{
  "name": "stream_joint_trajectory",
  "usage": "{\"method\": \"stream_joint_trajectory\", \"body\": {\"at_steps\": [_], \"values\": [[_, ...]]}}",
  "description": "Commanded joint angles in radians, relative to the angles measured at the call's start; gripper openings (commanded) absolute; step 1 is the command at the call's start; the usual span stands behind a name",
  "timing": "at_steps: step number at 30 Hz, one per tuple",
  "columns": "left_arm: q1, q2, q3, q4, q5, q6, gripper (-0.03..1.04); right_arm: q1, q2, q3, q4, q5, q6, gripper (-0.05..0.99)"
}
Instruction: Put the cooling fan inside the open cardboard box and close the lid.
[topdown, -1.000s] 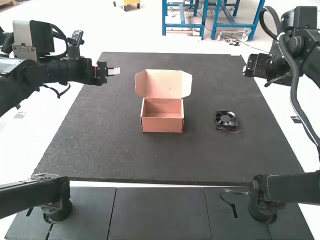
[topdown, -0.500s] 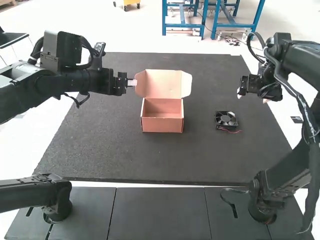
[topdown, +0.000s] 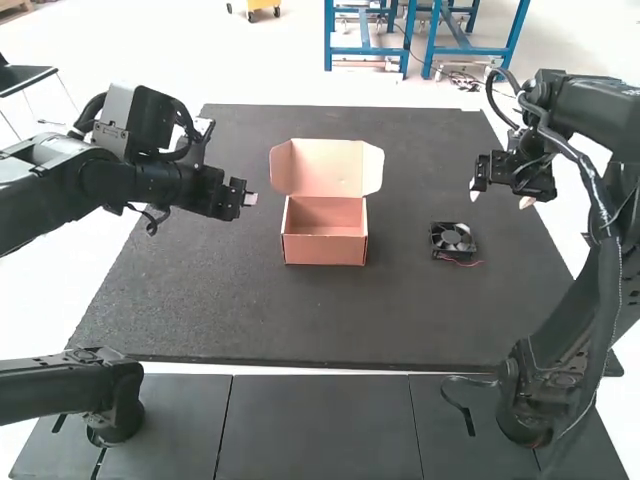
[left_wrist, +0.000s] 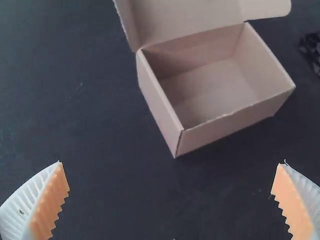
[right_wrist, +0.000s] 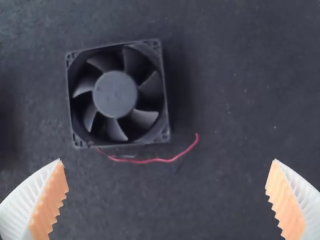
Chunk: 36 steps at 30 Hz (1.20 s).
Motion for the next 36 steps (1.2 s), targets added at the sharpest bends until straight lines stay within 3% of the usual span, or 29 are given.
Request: {"method": "stream_joint_trajectory", "body": {"at_steps": [1, 9, 16, 25, 36], "values": [[0.020, -0.004, 0.003, 0.011, -0.022, 0.042, 0.96, -0.014, 0.042, 0.001, 0.008, -0.011, -0.012, 0.91], [0.060, 0.010, 0.006, 0.045, -0.021, 0.070, 0.96, -0.014, 0.125, -0.009, 0.055, -0.011, 0.018, 0.91], [0.103, 0.028, 0.009, 0.073, -0.015, 0.070, 0.96, -0.014, 0.173, -0.022, 0.058, 0.027, 0.011, 0.91], [0.106, 0.030, 0.007, 0.085, -0.012, 0.065, 0.96, -0.035, 0.243, -0.025, 0.083, 0.084, 0.007, 0.91], [0.106, 0.039, 0.009, 0.102, -0.010, 0.059, 0.96, -0.037, 0.340, 0.013, 0.116, 0.085, 0.004, 0.91]]}}
